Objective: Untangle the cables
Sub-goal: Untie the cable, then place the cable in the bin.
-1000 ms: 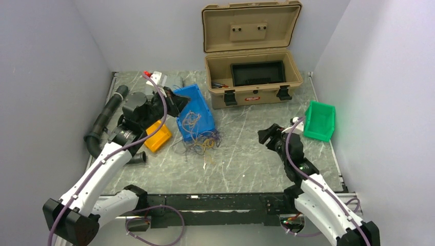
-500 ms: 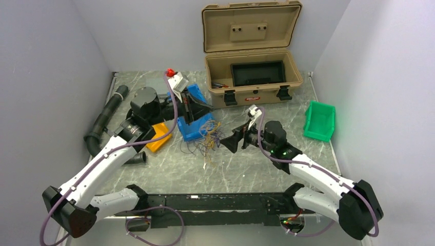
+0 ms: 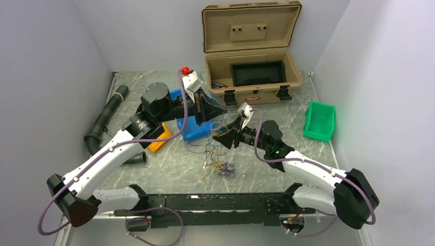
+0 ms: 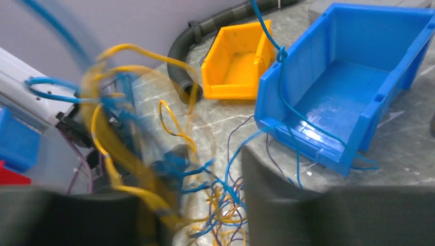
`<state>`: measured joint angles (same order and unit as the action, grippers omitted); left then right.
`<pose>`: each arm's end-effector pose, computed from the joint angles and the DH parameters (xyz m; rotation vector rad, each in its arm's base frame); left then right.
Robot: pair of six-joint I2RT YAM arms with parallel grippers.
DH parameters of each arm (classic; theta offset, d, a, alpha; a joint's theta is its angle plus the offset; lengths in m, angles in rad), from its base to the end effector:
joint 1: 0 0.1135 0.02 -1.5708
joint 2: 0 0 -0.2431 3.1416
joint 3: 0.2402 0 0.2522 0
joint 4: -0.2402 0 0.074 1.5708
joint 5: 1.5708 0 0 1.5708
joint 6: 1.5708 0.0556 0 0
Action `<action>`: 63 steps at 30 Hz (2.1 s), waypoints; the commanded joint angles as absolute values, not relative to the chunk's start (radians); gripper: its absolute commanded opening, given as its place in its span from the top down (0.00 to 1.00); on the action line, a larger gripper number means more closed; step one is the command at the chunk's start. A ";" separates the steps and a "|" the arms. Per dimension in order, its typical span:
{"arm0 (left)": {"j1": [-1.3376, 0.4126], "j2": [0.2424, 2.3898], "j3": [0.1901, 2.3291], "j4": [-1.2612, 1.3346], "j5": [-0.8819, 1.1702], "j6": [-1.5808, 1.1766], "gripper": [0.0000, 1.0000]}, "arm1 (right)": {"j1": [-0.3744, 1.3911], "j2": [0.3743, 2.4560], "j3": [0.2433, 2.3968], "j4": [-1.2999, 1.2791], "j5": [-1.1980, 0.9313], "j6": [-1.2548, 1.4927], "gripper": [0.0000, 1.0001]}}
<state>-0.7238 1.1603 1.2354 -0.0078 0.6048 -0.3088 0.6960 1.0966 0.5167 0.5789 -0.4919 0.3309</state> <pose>0.1905 -0.2106 0.4227 0.8374 1.4306 -1.2570 0.1902 0.1931 0.2456 -0.7066 1.5479 1.1708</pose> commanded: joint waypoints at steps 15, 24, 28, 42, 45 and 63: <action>-0.688 0.941 1.138 -0.262 -0.376 -0.298 1.00 | 0.633 0.728 0.516 -0.414 0.804 0.920 1.00; -0.608 0.863 1.056 -0.265 -0.293 -0.314 1.00 | 0.518 0.639 0.538 -0.565 0.884 1.048 1.00; -0.608 0.879 1.073 -0.253 -0.161 -0.275 1.00 | 0.514 0.688 0.555 -0.433 0.774 0.897 1.00; -0.608 0.966 1.282 -0.307 0.257 -0.237 1.00 | 0.538 0.896 0.581 0.208 -0.319 0.275 0.03; -0.609 0.977 1.310 -0.319 0.309 -0.240 1.00 | 0.590 1.002 0.656 0.238 -0.358 0.184 0.05; -0.609 1.029 1.445 -0.435 0.290 -0.263 1.00 | 0.681 1.557 0.898 0.587 -0.415 0.062 0.39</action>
<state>-0.6102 1.0100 1.4033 -0.4324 0.2905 -0.2527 0.6716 1.5021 0.8272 0.4297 -0.3817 0.0696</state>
